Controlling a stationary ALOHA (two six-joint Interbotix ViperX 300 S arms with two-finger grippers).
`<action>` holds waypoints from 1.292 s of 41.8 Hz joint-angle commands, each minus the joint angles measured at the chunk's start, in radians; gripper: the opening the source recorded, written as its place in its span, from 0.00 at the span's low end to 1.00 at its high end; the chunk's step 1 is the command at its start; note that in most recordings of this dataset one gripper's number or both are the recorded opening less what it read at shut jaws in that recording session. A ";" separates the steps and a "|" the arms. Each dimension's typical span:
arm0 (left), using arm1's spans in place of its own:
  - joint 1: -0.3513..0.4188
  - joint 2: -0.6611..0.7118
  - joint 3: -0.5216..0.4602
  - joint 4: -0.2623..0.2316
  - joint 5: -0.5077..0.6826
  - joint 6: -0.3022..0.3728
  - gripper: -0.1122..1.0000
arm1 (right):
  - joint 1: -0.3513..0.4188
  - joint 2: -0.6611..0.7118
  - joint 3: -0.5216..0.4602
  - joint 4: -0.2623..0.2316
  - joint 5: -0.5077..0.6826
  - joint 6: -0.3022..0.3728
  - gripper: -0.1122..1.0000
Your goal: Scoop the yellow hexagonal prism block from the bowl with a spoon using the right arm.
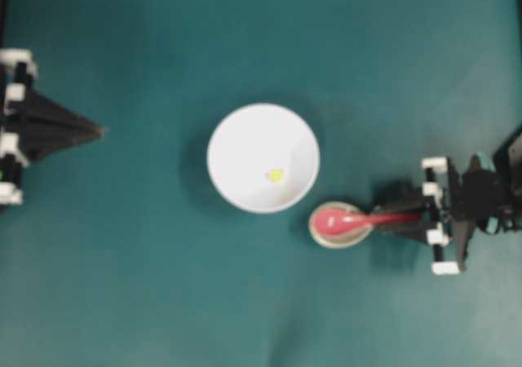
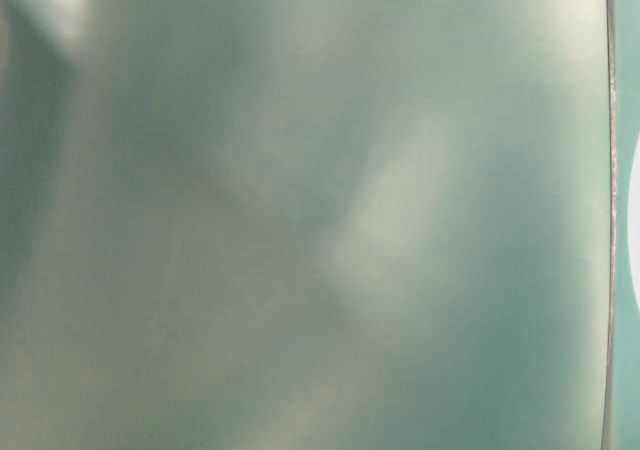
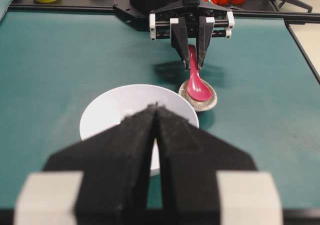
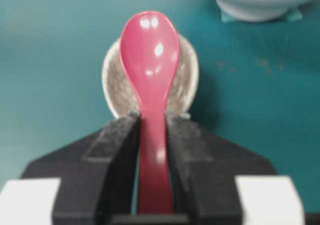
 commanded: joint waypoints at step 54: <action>0.002 -0.002 -0.020 0.002 -0.003 0.003 0.10 | -0.690 -0.448 -0.670 -0.034 1.681 -0.290 0.31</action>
